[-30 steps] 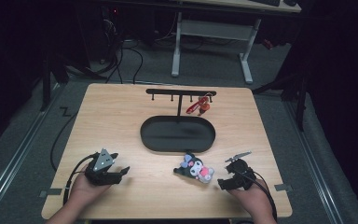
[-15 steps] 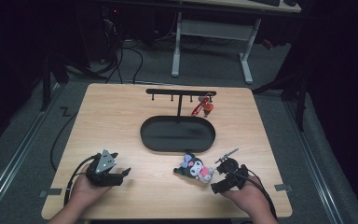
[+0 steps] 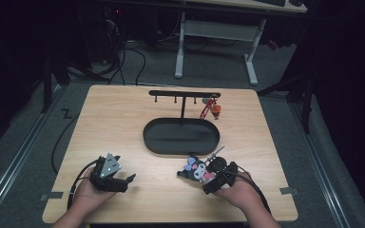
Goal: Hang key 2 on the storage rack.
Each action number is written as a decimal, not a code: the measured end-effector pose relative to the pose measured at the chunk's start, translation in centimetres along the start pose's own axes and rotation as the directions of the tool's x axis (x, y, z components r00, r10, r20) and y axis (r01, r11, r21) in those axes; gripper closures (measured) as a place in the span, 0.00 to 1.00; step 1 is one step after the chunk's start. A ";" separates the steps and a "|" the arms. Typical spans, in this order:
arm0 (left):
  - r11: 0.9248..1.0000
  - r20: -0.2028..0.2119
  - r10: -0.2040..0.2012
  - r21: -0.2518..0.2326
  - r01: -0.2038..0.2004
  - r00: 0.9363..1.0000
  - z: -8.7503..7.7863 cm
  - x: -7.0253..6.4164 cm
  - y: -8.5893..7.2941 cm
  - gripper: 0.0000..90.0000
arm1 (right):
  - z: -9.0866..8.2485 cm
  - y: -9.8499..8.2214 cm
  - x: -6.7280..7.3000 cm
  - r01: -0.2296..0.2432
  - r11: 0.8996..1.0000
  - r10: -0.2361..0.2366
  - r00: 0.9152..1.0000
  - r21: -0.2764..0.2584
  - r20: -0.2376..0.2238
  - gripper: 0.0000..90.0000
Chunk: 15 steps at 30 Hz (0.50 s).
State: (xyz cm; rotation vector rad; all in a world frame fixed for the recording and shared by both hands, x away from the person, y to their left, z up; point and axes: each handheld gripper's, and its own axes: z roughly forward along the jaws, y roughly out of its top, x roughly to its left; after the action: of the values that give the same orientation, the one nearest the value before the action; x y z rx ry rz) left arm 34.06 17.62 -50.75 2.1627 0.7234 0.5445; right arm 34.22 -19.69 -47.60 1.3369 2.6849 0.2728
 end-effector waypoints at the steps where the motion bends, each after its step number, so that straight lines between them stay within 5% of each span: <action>1: 1.000 0.003 -0.002 -0.003 0.002 1.000 0.0 0.0 0.0 0.15 | 0.3 0.3 0.0 0.003 1.000 -0.003 1.000 0.002 -0.002 0.11; 6: 0.999 0.039 -0.025 -0.026 0.026 0.999 -0.6 -0.1 -0.1 0.15 | 1.1 1.6 0.4 0.028 0.999 -0.028 1.000 0.026 -0.002 0.12; 7: 0.999 0.045 -0.025 -0.036 0.027 0.999 -0.8 -0.2 0.0 0.16 | 1.1 1.8 0.7 -0.001 0.999 0.001 1.000 0.039 0.003 0.12; 13: 0.999 0.045 -0.010 -0.042 0.012 0.999 -1.1 -0.4 0.0 0.16 | 2.0 2.7 0.7 0.030 0.997 -0.030 0.999 0.069 -0.013 0.17; 14: 0.999 0.044 -0.007 -0.032 0.009 0.999 -1.0 -0.3 -0.1 0.16 | 2.0 2.8 0.9 -0.006 0.996 0.007 1.000 0.089 -0.018 0.17; 15: 1.000 0.043 -0.010 -0.024 0.011 0.999 -0.9 -0.3 -0.3 0.16 | 2.2 2.9 0.4 0.053 0.996 -0.052 0.998 0.066 -0.019 0.18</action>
State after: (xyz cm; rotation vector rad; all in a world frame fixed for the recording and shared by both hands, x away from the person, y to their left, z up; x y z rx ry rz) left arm 33.20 18.10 -50.46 2.1403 0.7010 0.4974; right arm 36.66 -17.38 -49.16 1.2850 2.7612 0.1924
